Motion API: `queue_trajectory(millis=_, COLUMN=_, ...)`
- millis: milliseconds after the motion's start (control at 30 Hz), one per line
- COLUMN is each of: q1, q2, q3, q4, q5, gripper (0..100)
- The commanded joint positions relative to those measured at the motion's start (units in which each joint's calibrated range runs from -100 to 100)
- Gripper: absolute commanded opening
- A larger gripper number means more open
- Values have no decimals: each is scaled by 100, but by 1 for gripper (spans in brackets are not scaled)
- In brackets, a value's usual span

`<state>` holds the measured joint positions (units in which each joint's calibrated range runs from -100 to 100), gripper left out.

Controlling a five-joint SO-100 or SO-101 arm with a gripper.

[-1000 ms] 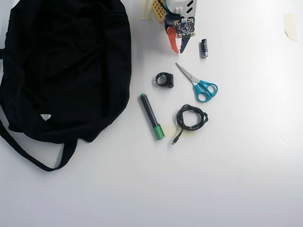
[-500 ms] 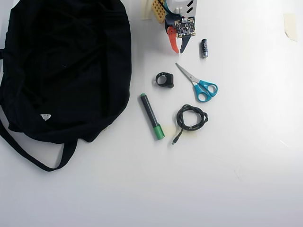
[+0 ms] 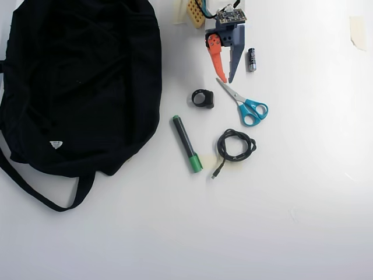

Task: Put the cable into the black bag

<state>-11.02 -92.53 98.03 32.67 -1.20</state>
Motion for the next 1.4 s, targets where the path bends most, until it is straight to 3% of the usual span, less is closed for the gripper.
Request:
queue_trajectory(millis=0, q1=197, q2=630, q3=-181, q4=-2165, q5=25, gripper=2)
queue_trajectory(millis=233, q1=347, q2=2348, q3=-1403, q4=-3164, q5=36, gripper=2)
queue_trajectory(millis=967, q1=653, q2=6614, q3=-6299, q4=-3181, q5=31, gripper=2)
queue_trajectory(millis=1367, q1=601, q2=7776, q3=-8168, q4=-3181, q5=-11, gripper=2)
